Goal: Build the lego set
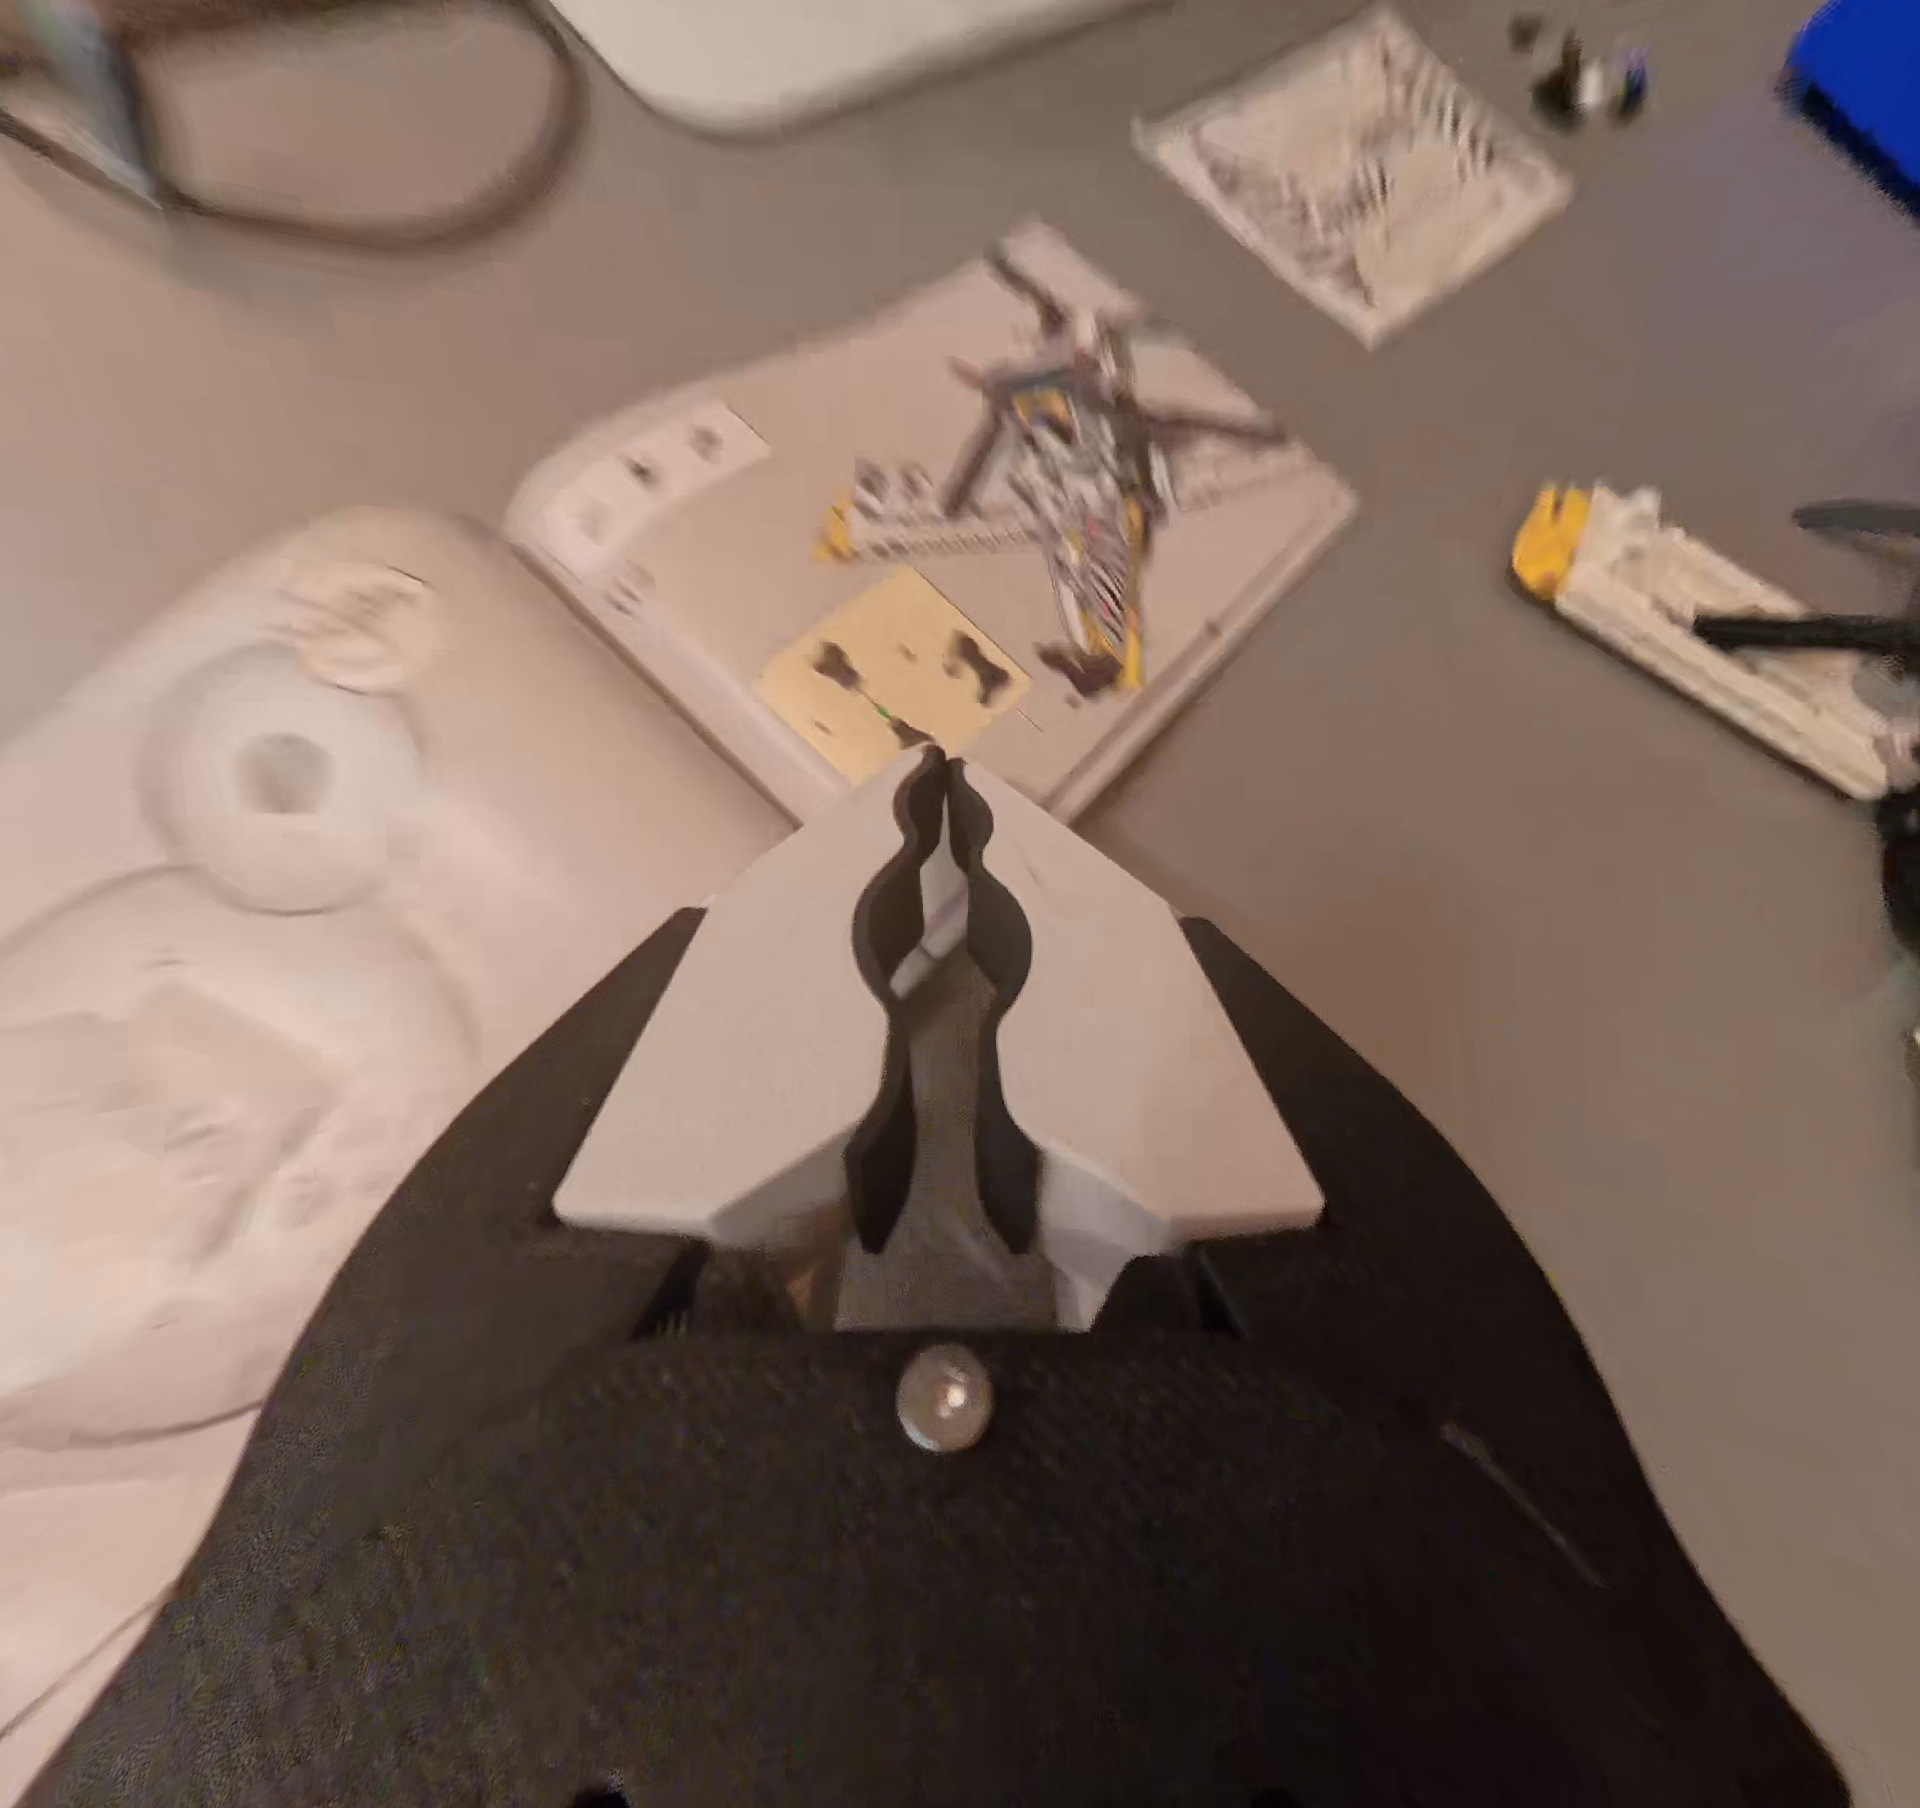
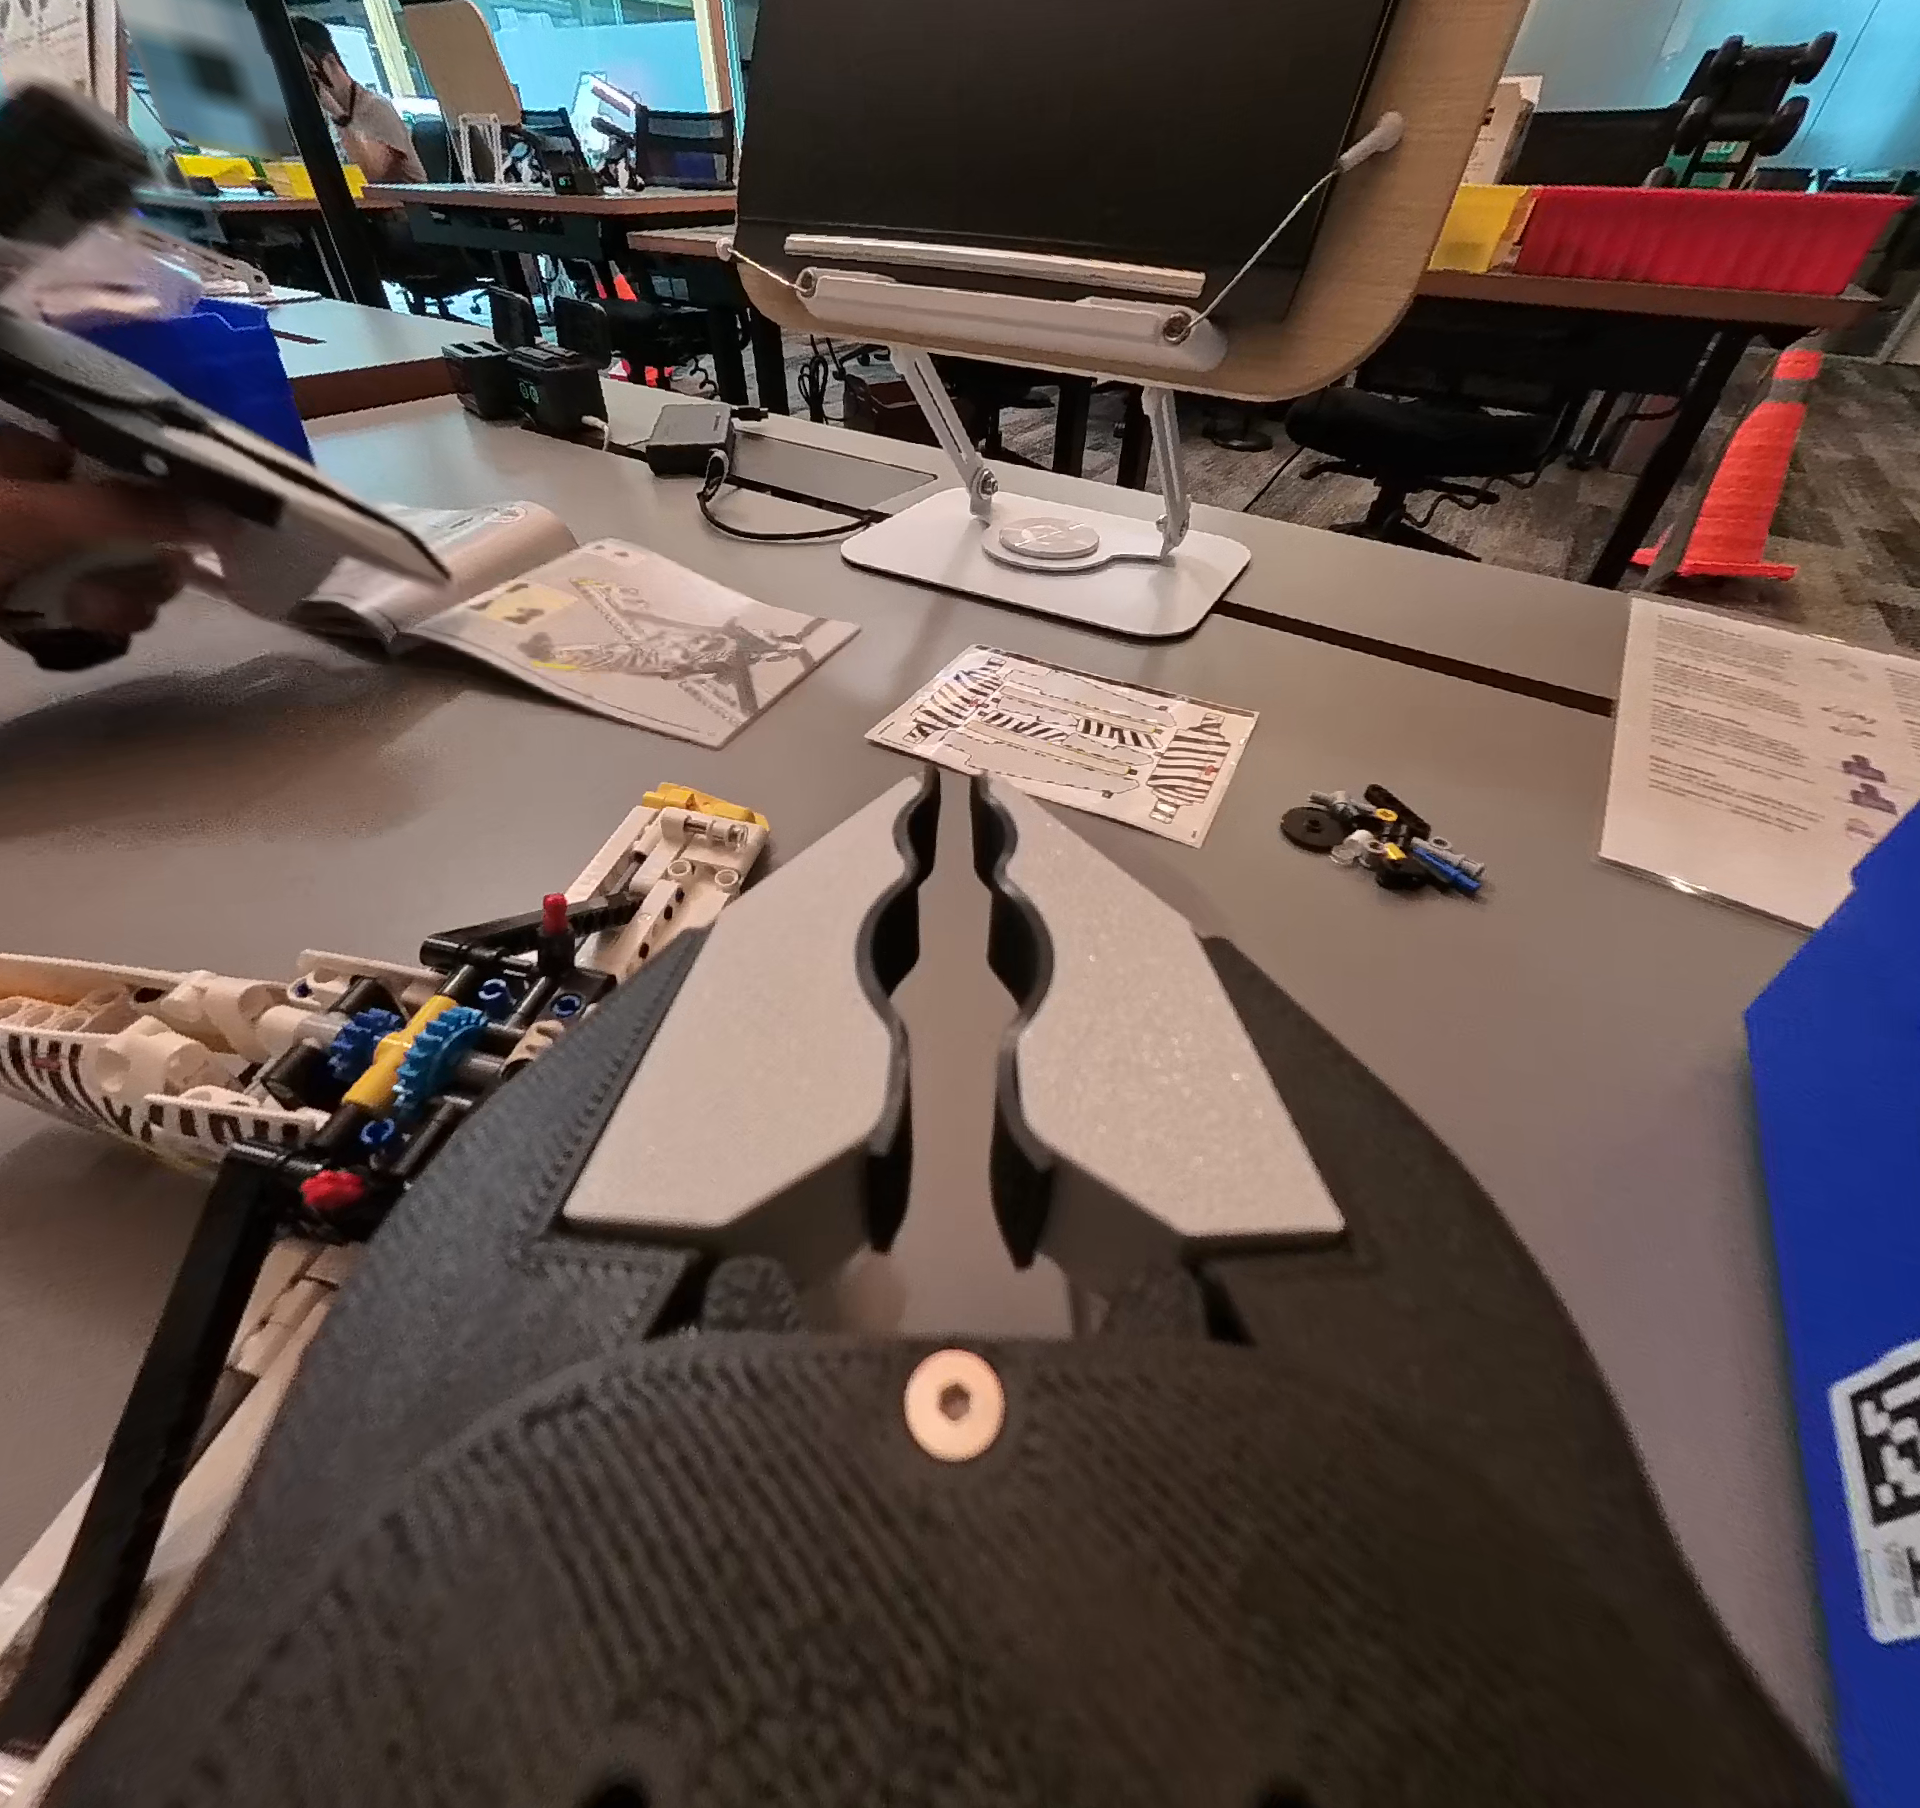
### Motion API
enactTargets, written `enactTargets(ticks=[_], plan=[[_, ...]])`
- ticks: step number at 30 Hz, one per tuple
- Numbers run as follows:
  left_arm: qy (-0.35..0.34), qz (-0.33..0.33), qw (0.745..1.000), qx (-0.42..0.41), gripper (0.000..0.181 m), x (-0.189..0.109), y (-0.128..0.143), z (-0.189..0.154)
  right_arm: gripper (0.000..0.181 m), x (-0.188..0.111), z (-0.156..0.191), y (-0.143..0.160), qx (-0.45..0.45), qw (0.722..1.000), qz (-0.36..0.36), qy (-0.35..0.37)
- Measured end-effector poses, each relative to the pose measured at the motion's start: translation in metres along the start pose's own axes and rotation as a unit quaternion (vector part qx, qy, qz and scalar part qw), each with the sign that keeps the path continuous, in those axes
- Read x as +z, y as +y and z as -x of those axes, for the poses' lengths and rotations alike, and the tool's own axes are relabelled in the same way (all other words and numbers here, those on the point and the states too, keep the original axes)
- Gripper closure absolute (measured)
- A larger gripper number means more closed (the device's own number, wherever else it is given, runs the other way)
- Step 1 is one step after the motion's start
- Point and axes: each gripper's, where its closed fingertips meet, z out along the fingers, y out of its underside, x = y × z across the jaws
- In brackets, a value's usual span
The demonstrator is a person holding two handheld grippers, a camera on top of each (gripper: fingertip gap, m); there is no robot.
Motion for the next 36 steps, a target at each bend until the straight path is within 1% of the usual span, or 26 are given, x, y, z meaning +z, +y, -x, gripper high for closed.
enactTargets(ticks=[1,3,5,7,9,11,13,14,15,16,17,20,21,22,23,24,25,26,27,28,29,31,32,34,35,36], plan=[[-0.019,-0.043,0.999,-0.006,0.181,-0.014,-0.014,0.011,0.177,0.0,0.0,0.0,0.001,1.0,-0.001,0.0],[-0.03,-0.115,0.992,-0.047,0.181,-0.052,-0.036,0.03,0.177,-0.001,-0.001,-0.001,0.004,1.0,-0.004,0.0],[-0.049,-0.161,0.983,-0.075,0.181,-0.098,-0.049,0.051,0.177,-0.002,-0.002,-0.002,0.004,1.0,-0.006,0.001],[-0.113,-0.194,0.971,-0.084,0.181,-0.152,-0.054,0.078,0.177,-0.003,-0.007,0.0,0.001,1.0,-0.002,0.011],[-0.195,-0.235,0.948,-0.085,0.173,-0.213,-0.056,0.101,0.177,-0.004,-0.009,-0.002,0.008,1.0,-0.007,0.01],[-0.271,-0.277,0.918,-0.085,0.163,-0.272,-0.052,0.118,0.177,-0.004,-0.009,-0.003,0.016,1.0,-0.011,0.007],[-0.341,-0.297,0.887,-0.095,0.147,-0.318,-0.036,0.138,0.178,-0.004,-0.01,-0.001,0.012,1.0,-0.006,0.013],[-0.372,-0.291,0.874,-0.111,0.138,-0.334,-0.023,0.15,0.178,-0.003,-0.012,0.001,0.009,1.0,-0.002,0.017],[-0.389,-0.267,0.872,-0.133,0.133,-0.342,-0.007,0.161,0.178,-0.002,-0.013,0.003,0.005,1.0,0.004,0.021],[-0.383,-0.227,0.881,-0.157,0.128,-0.34,0.01,0.165,0.178,-0.001,-0.014,0.005,0.002,1.0,0.011,0.026],[-0.363,-0.193,0.895,-0.176,0.128,-0.336,0.021,0.162,0.178,-0.001,-0.016,0.008,-0.002,0.999,0.017,0.033],[-0.29,-0.15,0.93,-0.166,0.128,-0.318,0.025,0.139,0.179,-0.002,-0.025,0.012,-0.009,0.998,0.03,0.061],[-0.274,-0.125,0.94,-0.162,0.129,-0.311,0.028,0.132,0.179,-0.003,-0.028,0.012,-0.009,0.997,0.029,0.069],[-0.271,-0.093,0.945,-0.157,0.131,-0.303,0.035,0.129,0.179,-0.004,-0.031,0.012,-0.008,0.997,0.027,0.077],[-0.285,-0.06,0.945,-0.152,0.133,-0.298,0.044,0.133,0.179,-0.005,-0.034,0.012,-0.005,0.996,0.025,0.082],[-0.311,-0.021,0.938,-0.149,0.143,-0.294,0.056,0.142,0.179,-0.006,-0.036,0.012,0.0,0.996,0.024,0.086],[-0.341,0.021,0.928,-0.147,0.161,-0.291,0.07,0.154,0.179,-0.007,-0.037,0.013,0.008,0.996,0.023,0.085],[-0.355,0.053,0.922,-0.144,0.173,-0.287,0.081,0.161,0.179,-0.007,-0.038,0.014,0.017,0.996,0.022,0.083],[-0.345,0.069,0.925,-0.141,0.181,-0.279,0.086,0.163,0.179,-0.007,-0.039,0.014,0.026,0.996,0.02,0.08],[-0.334,0.07,0.929,-0.141,0.181,-0.274,0.087,0.163,0.179,-0.007,-0.04,0.014,0.034,0.996,0.017,0.077],[-0.339,0.061,0.928,-0.141,0.181,-0.277,0.084,0.165,0.179,-0.007,-0.04,0.014,0.039,0.996,0.015,0.075],[-0.361,0.021,0.922,-0.14,0.181,-0.293,0.072,0.167,0.18,-0.008,-0.04,0.014,0.042,0.996,0.011,0.076],[-0.368,-0.025,0.919,-0.138,0.181,-0.306,0.058,0.165,0.18,-0.008,-0.04,0.014,0.041,0.996,0.011,0.076],[-0.361,-0.151,0.912,-0.124,0.181,-0.338,0.022,0.152,0.18,-0.008,-0.039,0.014,0.037,0.996,0.012,0.076],[-0.345,-0.214,0.907,-0.115,0.181,-0.354,0.006,0.14,0.18,-0.007,-0.038,0.014,0.036,0.996,0.013,0.075],[-0.319,-0.261,0.905,-0.11,0.181,-0.365,-0.005,0.128,0.179,-0.007,-0.037,0.014,0.034,0.997,0.015,0.073]])
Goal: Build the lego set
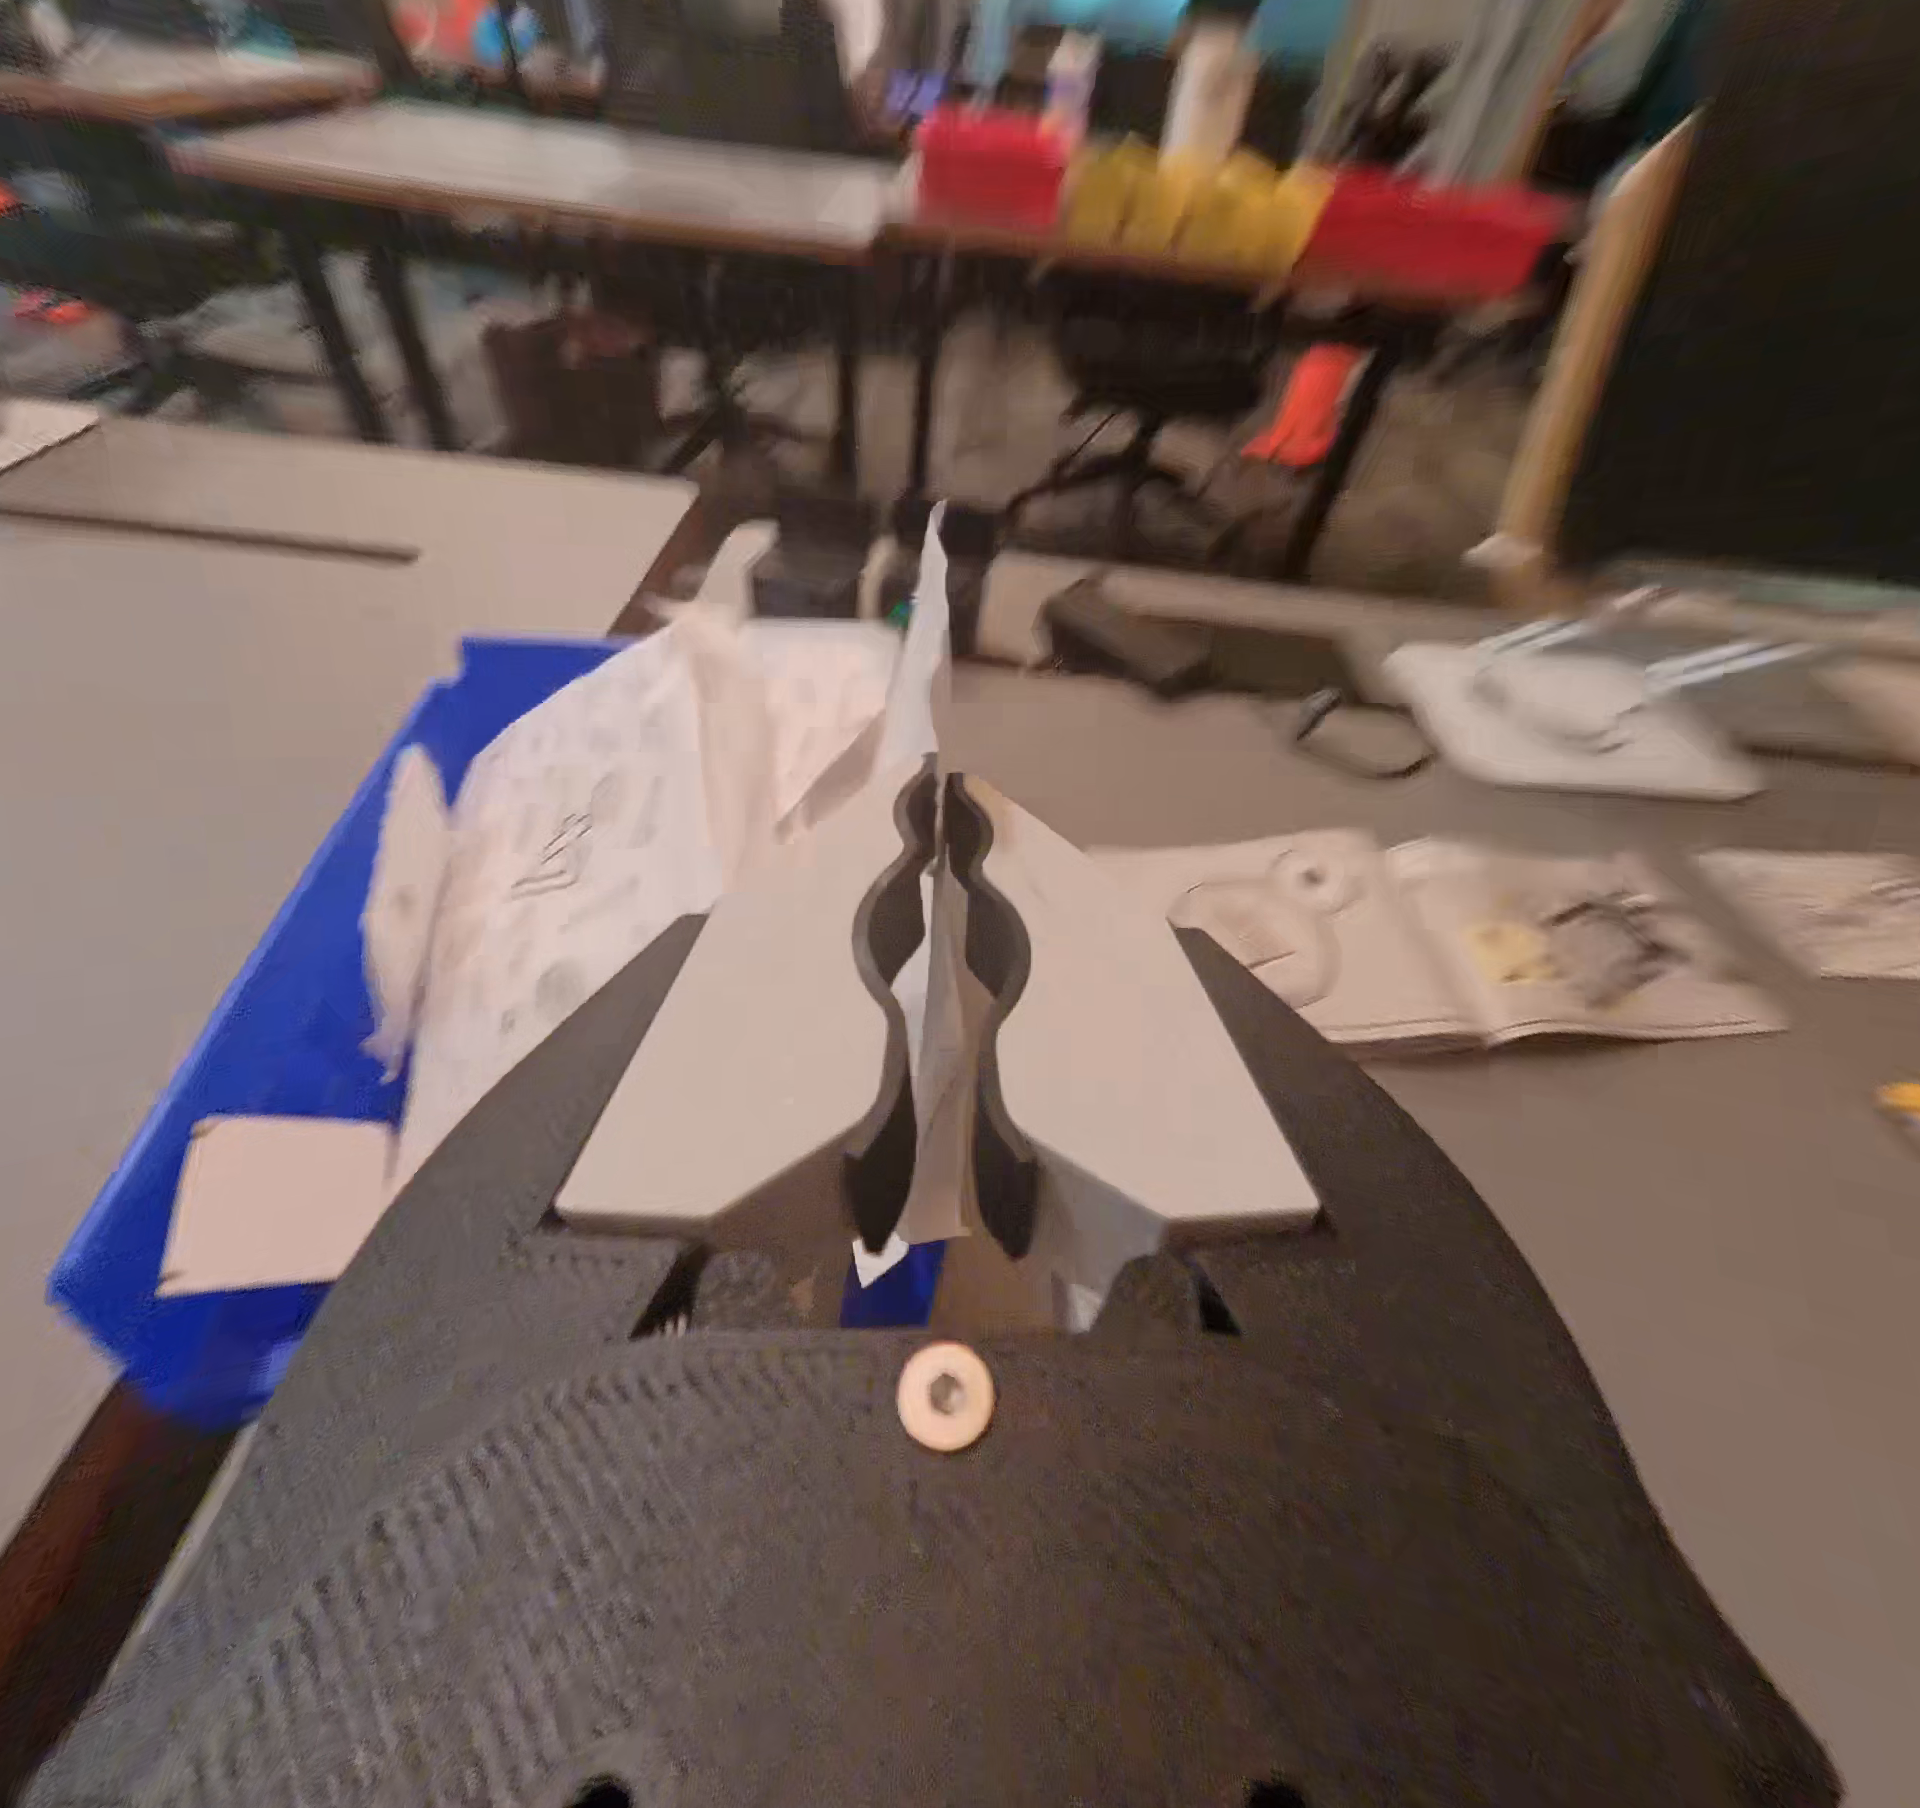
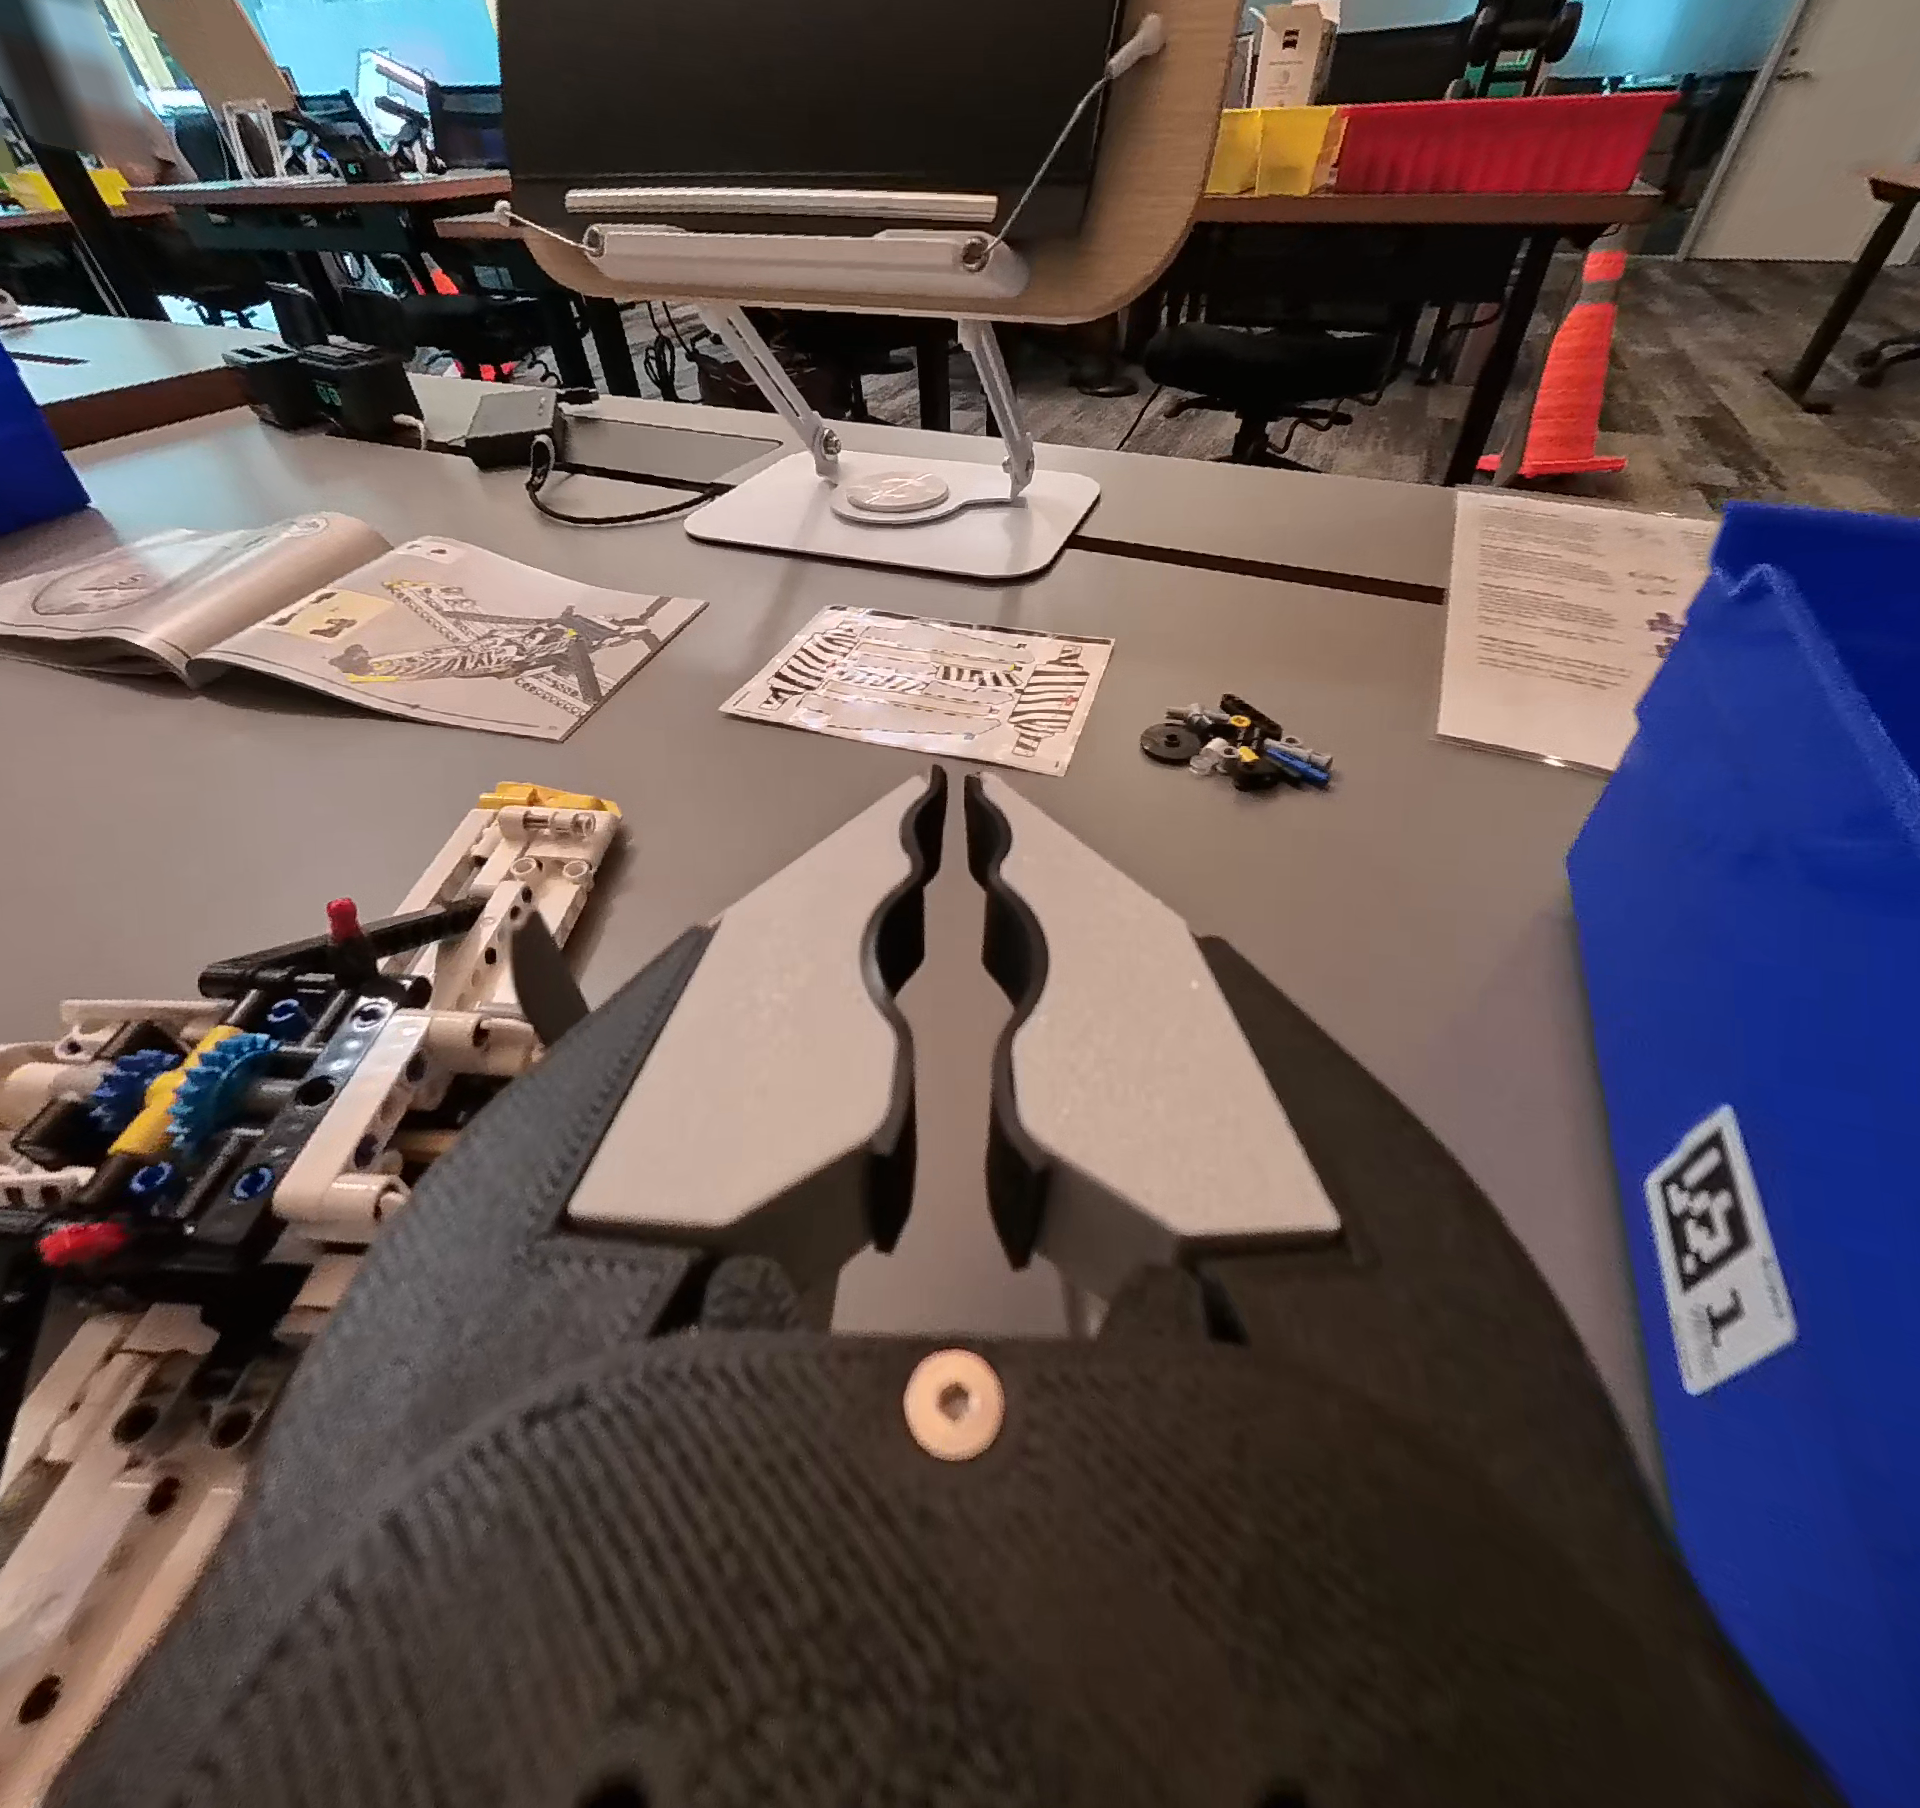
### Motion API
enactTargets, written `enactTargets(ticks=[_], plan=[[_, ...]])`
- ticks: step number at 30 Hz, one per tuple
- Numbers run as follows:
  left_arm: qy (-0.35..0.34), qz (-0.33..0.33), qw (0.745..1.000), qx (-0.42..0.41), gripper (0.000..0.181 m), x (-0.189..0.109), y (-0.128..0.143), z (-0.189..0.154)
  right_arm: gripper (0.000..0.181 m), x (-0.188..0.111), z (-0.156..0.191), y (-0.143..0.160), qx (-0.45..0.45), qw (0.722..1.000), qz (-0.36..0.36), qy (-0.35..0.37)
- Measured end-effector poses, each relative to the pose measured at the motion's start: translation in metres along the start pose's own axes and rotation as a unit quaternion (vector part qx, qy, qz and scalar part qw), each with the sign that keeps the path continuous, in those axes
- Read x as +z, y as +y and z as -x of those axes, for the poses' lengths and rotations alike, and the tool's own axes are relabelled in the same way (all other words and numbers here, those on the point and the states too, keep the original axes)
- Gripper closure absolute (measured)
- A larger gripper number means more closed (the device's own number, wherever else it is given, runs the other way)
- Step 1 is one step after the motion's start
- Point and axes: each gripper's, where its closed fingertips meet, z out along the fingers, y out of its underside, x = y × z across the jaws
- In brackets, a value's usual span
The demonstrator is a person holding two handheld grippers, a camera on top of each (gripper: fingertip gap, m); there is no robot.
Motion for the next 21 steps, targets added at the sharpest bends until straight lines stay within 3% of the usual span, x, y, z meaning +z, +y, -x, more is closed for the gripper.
enactTargets(ticks=[2,4,10,13,16,19,21], plan=[[0.039,-0.022,0.999,-0.014,0.181,-0.015,-0.011,-0.011,0.18,0.001,0.001,0.001,-0.003,1.0,0.002,-0.002],[0.014,-0.019,1.0,0.0,0.181,-0.02,-0.011,-0.004,0.18,0.001,0.003,0.001,-0.005,1.0,0.002,-0.003],[-0.005,-0.001,1.0,0.013,0.181,-0.003,-0.001,0.0,0.18,0.0,0.003,0.0,-0.001,1.0,-0.001,-0.005],[-0.006,-0.021,0.999,0.027,0.181,-0.003,-0.008,-0.005,0.18,0.0,0.002,0.0,0.0,1.0,-0.001,-0.005],[0.048,-0.068,0.996,0.02,0.181,-0.009,-0.024,-0.025,0.18,0.0,0.003,0.001,-0.002,1.0,0.001,-0.005],[0.207,-0.13,0.968,-0.055,0.181,-0.027,-0.047,-0.066,0.18,0.001,0.003,0.001,-0.005,1.0,0.003,-0.005],[0.235,-0.09,0.965,-0.076,0.181,-0.02,-0.037,-0.075,0.18,0.001,0.004,0.002,-0.007,1.0,0.004,-0.005]])
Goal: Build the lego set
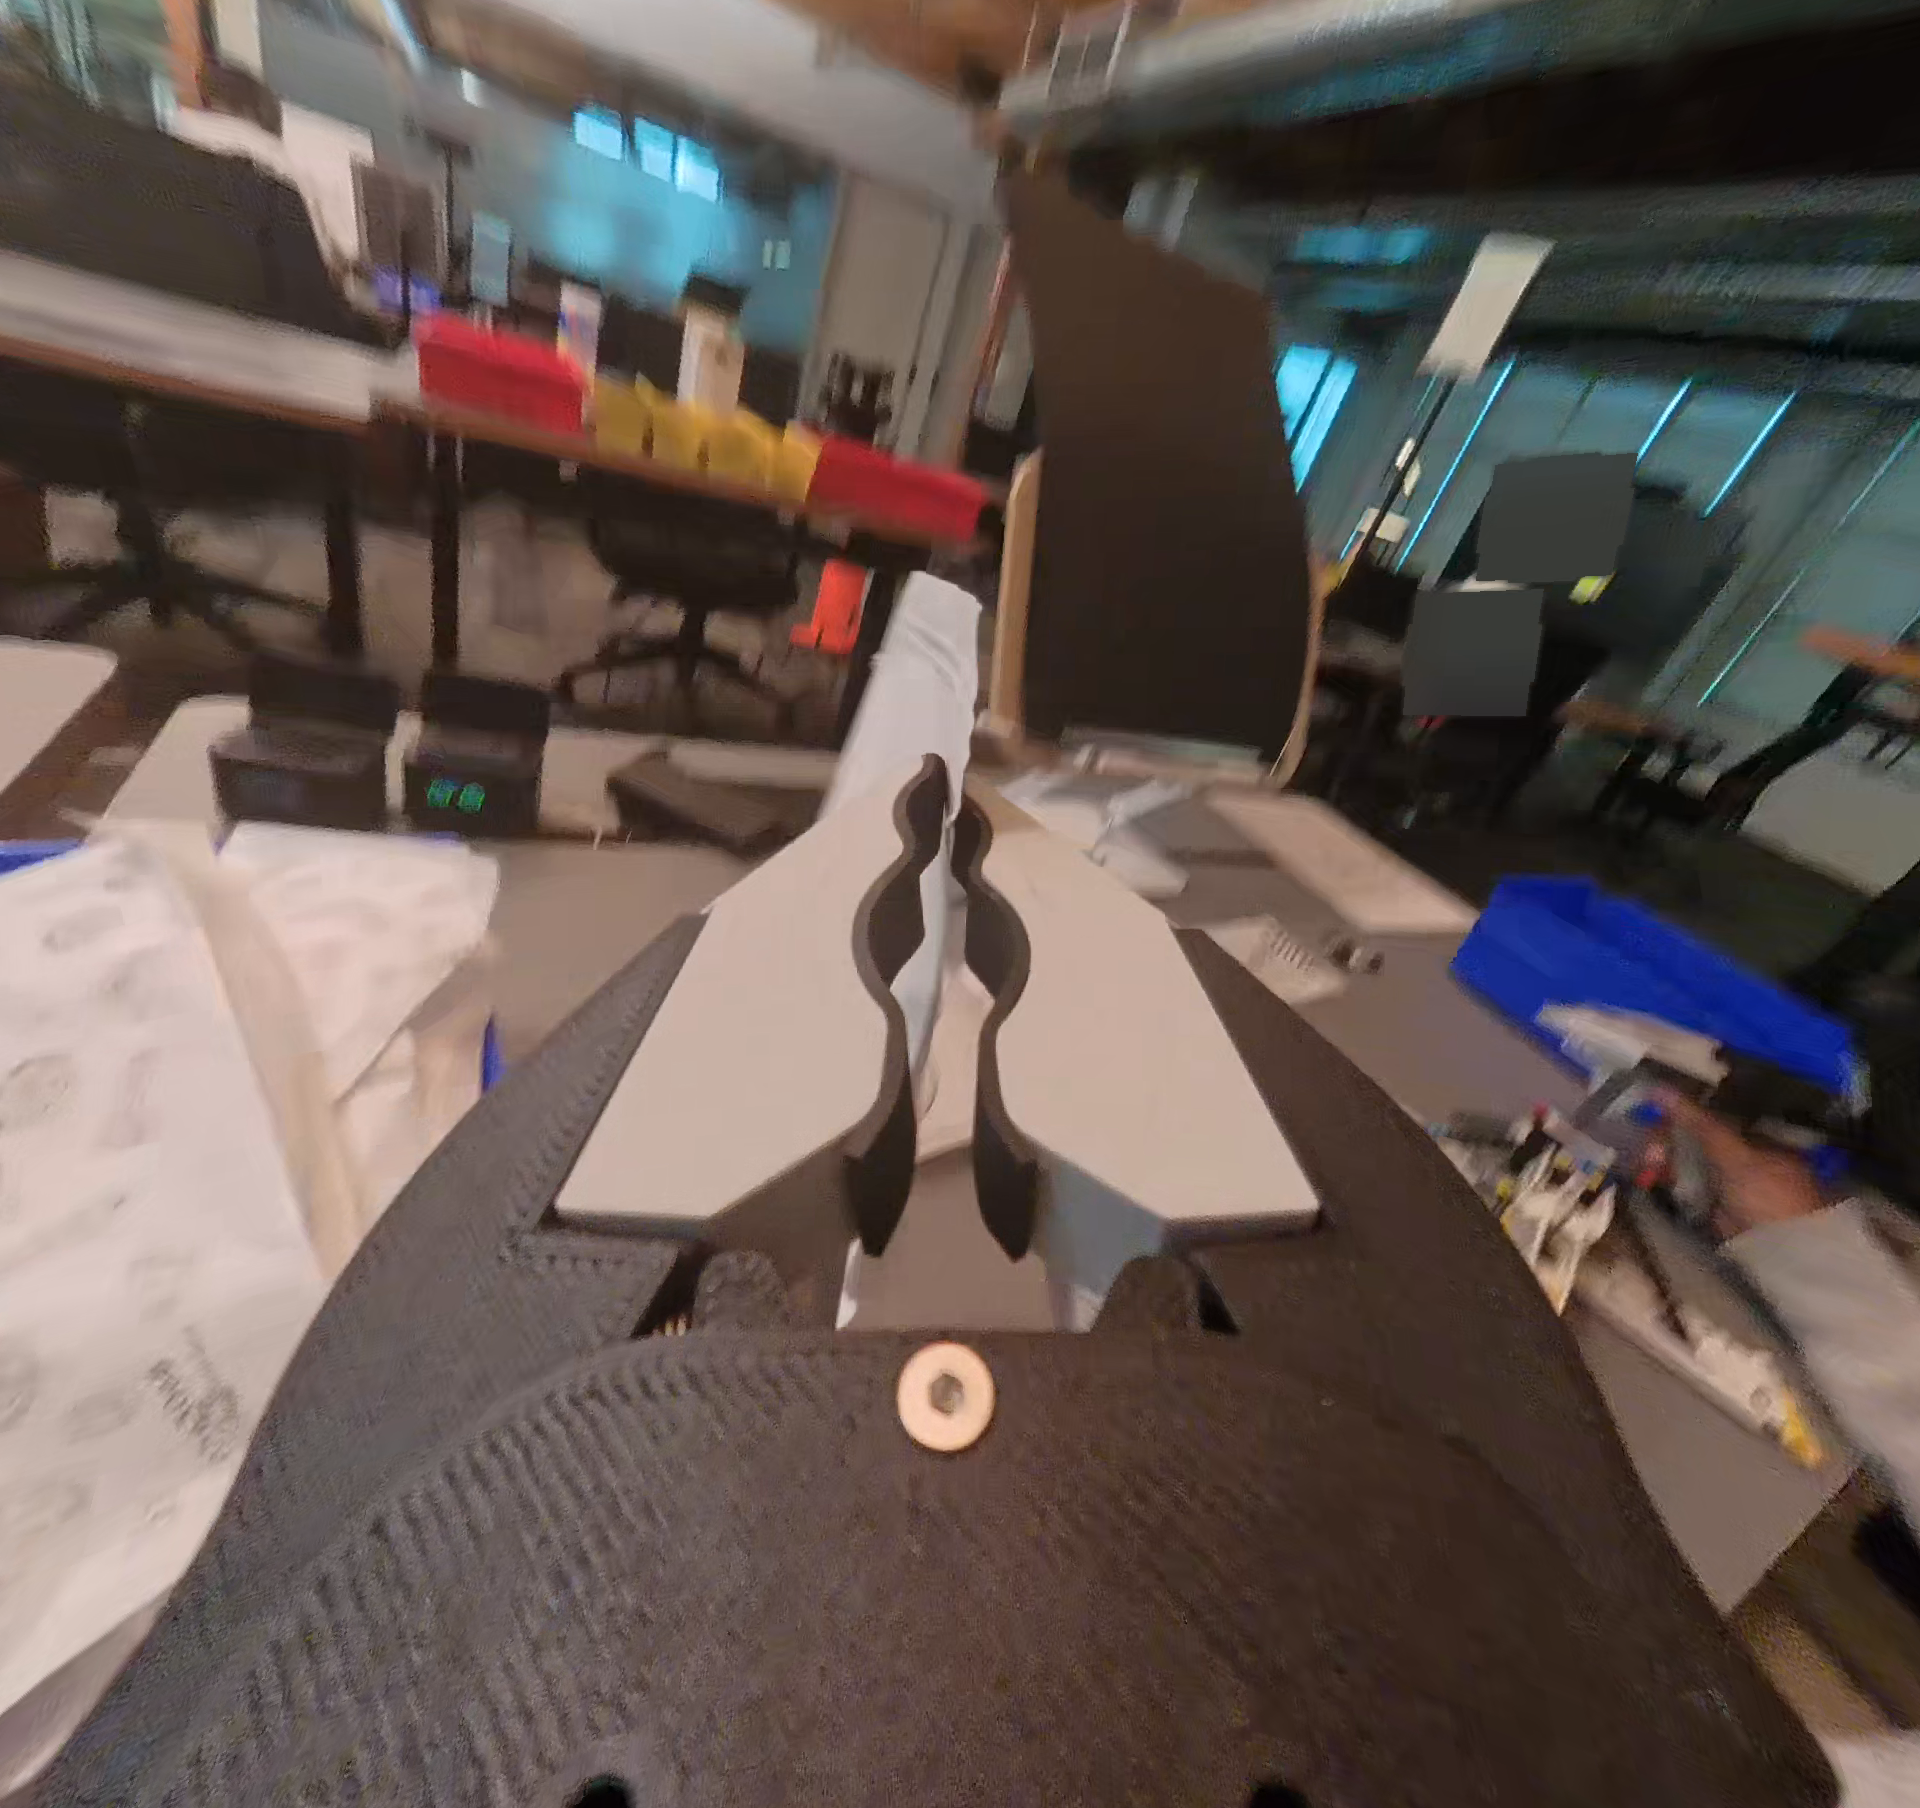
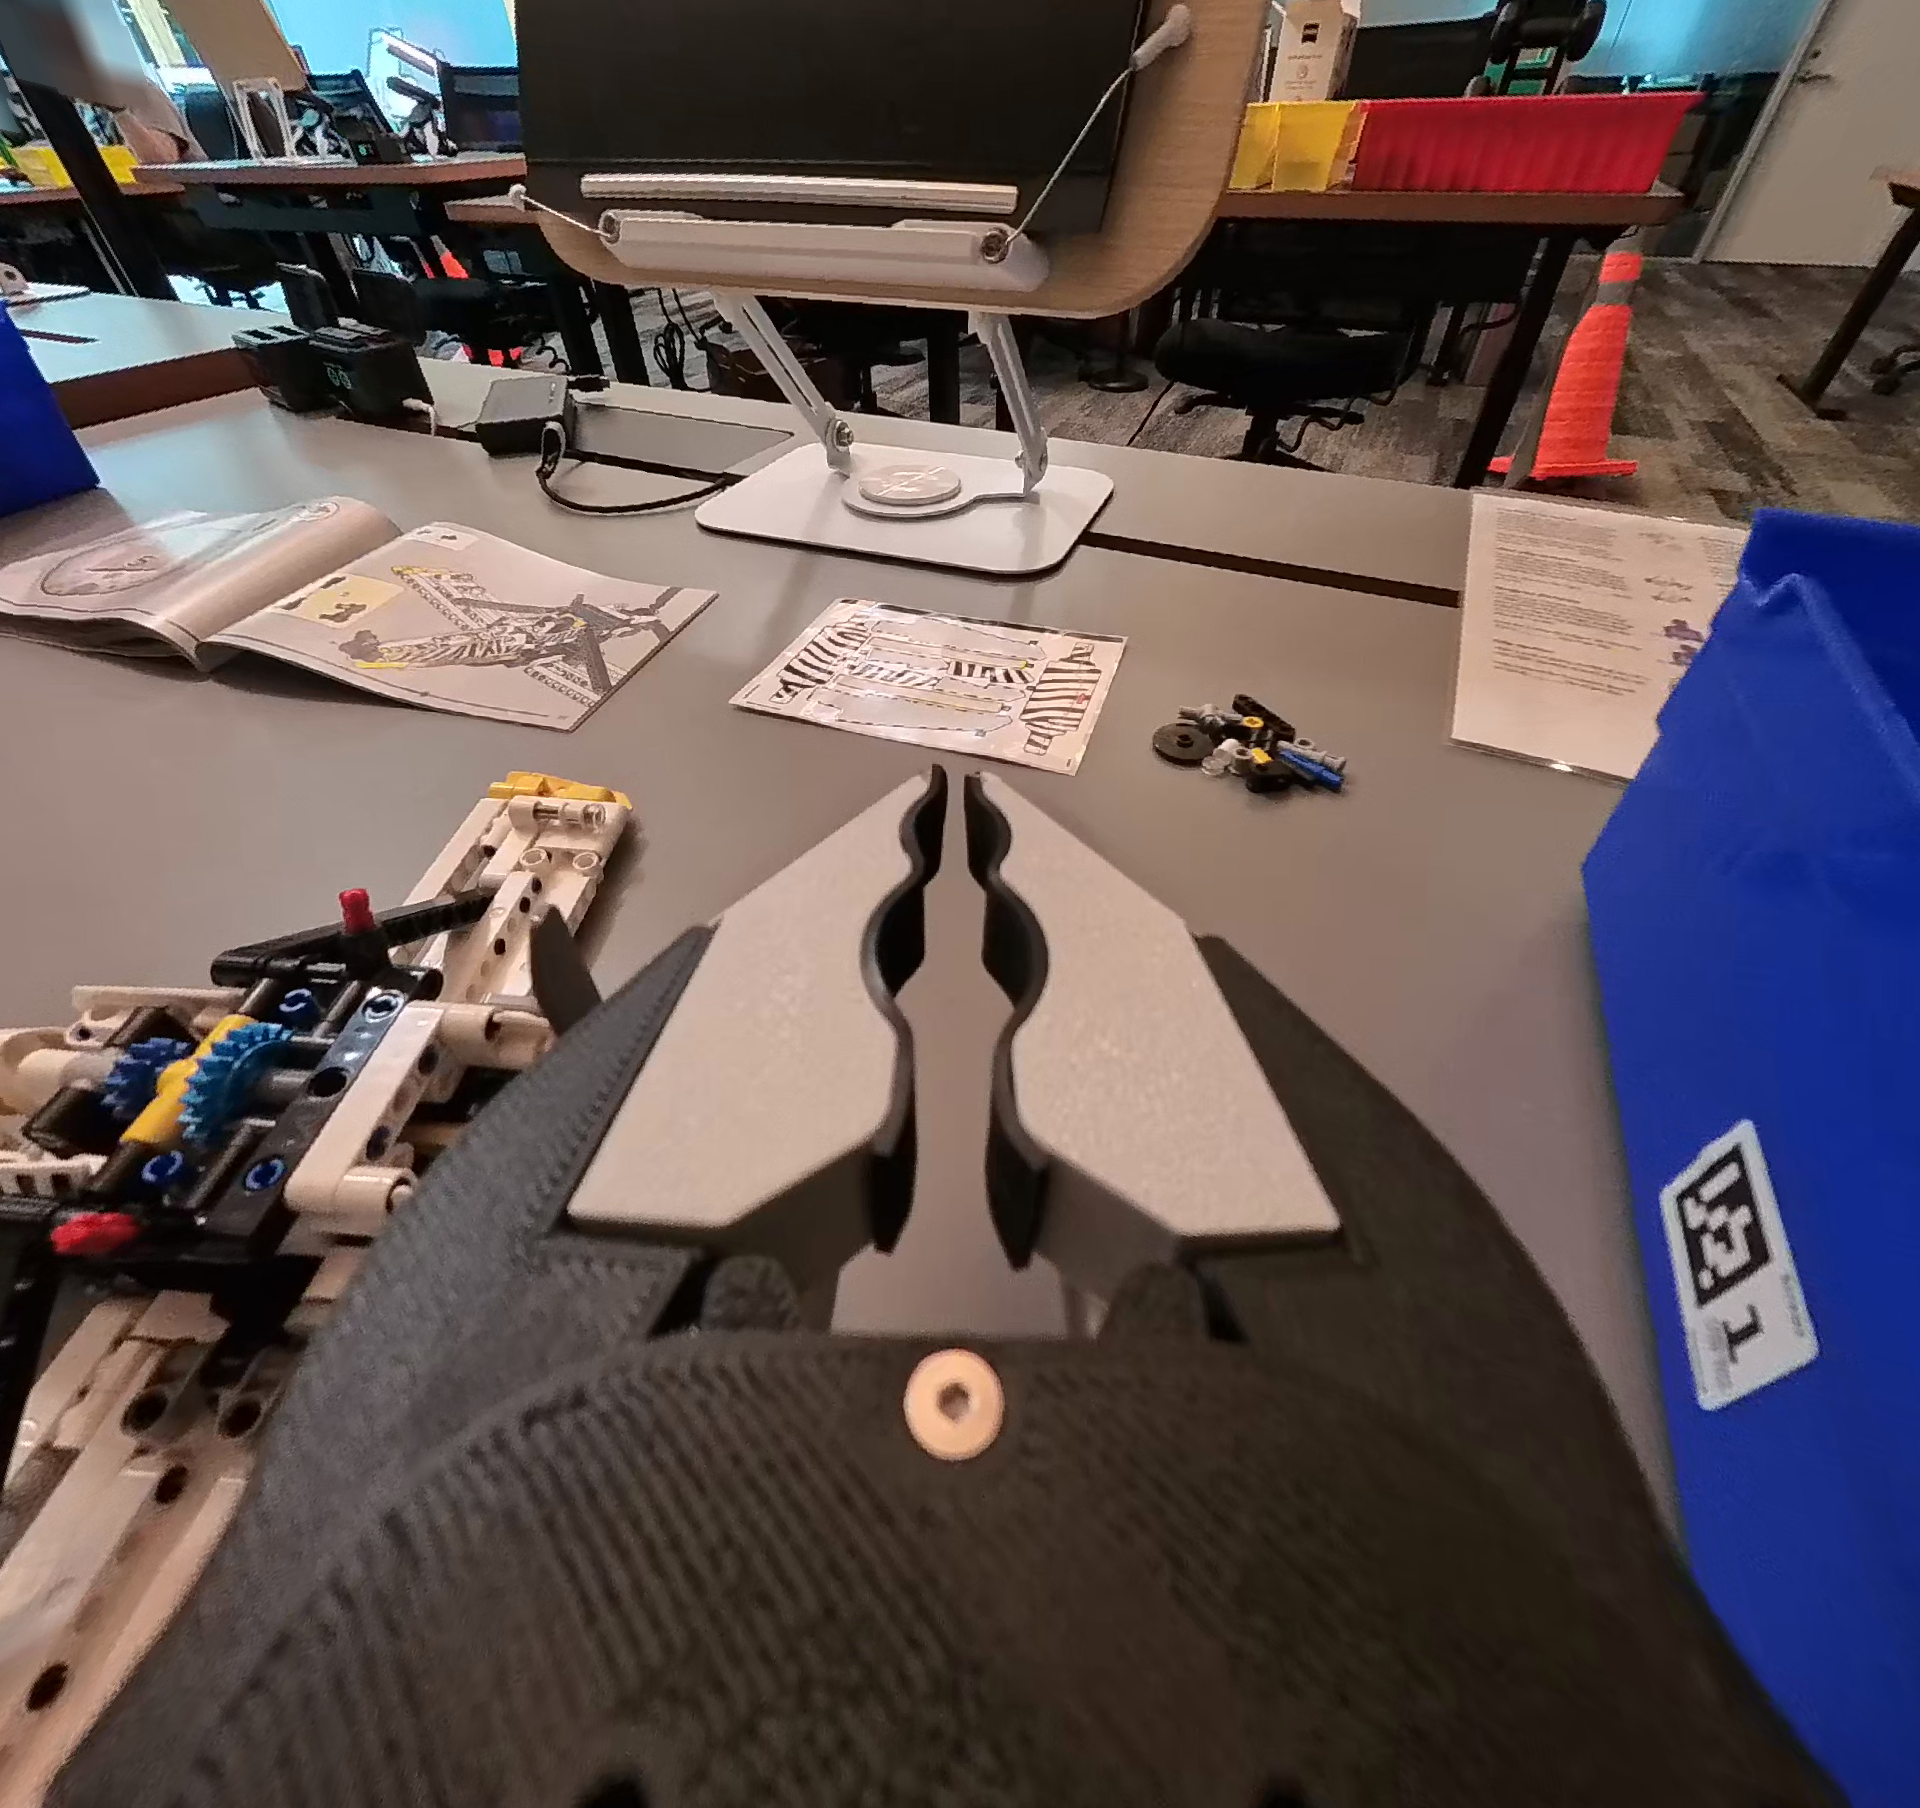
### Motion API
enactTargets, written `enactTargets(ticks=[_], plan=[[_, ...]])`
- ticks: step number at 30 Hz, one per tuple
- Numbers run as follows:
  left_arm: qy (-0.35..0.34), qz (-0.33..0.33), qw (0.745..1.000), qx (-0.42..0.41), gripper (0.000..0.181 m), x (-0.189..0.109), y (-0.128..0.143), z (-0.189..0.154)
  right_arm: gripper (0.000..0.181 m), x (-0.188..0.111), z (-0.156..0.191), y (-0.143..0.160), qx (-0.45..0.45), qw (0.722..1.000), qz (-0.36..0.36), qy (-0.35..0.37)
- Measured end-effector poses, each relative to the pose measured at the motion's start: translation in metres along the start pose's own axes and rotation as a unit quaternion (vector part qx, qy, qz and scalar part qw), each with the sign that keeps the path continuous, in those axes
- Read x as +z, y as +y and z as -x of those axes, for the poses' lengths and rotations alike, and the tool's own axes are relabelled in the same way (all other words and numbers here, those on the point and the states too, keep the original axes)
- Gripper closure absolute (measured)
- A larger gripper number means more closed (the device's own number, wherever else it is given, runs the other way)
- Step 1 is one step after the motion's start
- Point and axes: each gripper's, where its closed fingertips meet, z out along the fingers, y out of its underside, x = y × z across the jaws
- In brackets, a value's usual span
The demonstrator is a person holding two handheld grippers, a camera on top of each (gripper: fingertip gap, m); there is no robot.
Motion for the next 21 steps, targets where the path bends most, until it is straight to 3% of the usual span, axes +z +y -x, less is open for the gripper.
enactTargets(ticks=[2,3,7,11,14,17,21], plan=[[-0.003,0.083,0.996,0.041,0.181,0.014,0.031,0.0,0.18,0.0,0.0,0.0,-0.002,1.0,-0.001,0.0],[0.032,0.115,0.992,0.048,0.181,0.021,0.044,-0.012,0.179,-0.001,0.003,-0.002,-0.008,1.0,-0.004,-0.004],[0.155,0.145,0.974,0.08,0.181,0.041,0.062,-0.072,0.171,-0.023,0.034,-0.043,-0.091,0.993,-0.07,0.0],[0.258,0.193,0.938,0.13,0.181,0.049,0.092,-0.125,0.167,-0.063,0.122,-0.118,-0.121,0.977,-0.161,-0.062],[0.355,0.239,0.893,0.136,0.181,0.048,0.118,-0.168,0.158,-0.077,0.218,-0.156,-0.108,0.955,-0.182,-0.207],[0.431,0.287,0.841,0.155,0.181,0.041,0.146,-0.206,0.154,-0.082,0.307,-0.152,-0.125,0.915,-0.127,-0.363],[0.498,0.318,0.781,0.203,0.181,0.023,0.176,-0.248,0.149,-0.061,0.353,-0.141,-0.168,0.902,-0.093,-0.388]])
